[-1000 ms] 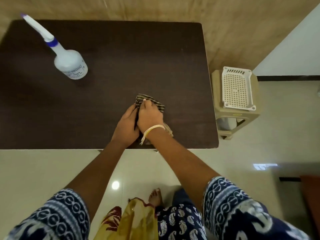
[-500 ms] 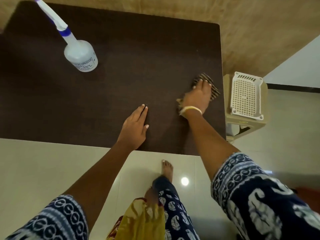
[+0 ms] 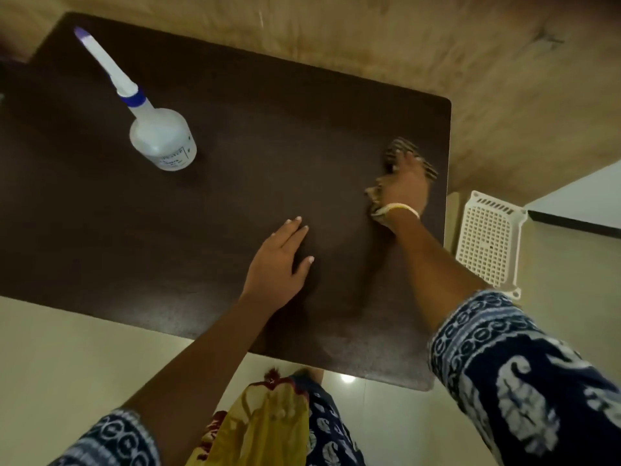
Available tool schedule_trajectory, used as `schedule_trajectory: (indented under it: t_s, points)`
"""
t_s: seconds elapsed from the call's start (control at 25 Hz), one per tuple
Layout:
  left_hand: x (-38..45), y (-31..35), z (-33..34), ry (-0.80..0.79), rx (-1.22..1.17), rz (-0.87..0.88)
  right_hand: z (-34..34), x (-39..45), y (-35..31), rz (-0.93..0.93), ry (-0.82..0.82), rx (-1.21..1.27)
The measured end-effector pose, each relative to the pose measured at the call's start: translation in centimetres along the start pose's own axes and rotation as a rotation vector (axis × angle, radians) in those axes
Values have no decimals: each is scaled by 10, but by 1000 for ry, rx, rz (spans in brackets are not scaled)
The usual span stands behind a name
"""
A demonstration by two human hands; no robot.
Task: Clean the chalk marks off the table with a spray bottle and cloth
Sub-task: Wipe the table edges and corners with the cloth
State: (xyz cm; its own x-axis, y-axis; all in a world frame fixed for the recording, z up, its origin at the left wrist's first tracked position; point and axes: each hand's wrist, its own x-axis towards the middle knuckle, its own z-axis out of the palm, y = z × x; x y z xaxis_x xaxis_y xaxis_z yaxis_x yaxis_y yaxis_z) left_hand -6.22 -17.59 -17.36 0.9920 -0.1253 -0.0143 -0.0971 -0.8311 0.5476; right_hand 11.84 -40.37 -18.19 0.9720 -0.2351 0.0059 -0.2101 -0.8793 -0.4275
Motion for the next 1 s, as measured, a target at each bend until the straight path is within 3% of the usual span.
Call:
schedule_trajectory:
  t_s: [0.12,0.2,0.24,0.4,0.48,0.56,0.68,0.76,0.92,1.0]
  points:
    - [9,-3,14,-53,-23,1,-4,4,2,297,129,42]
    - [6,-8,18,-22,-39,9,4,5,-38,304,85,10]
    - [6,-10,19,0,-41,16,11,4,-65,171,3,-28]
    - [6,-10,23,56,-55,27,57,-34,-146,-710,-396,-175]
    - [5,-9,24,54,-29,32,62,-20,-137,-922,-449,-170]
    - [5,-9,24,40,3,29,48,23,-111,-813,-328,-148]
    - [4,-9,23,32,0,18,7,87,-41,-286,-85,-62]
    - [4,-8,23,24,9,14,-10,89,1,-47,-5,-28]
    - [4,-8,22,24,5,21,-6,69,-9,187,72,-96]
    - [4,-8,22,28,-9,20,7,45,-52,77,17,-122]
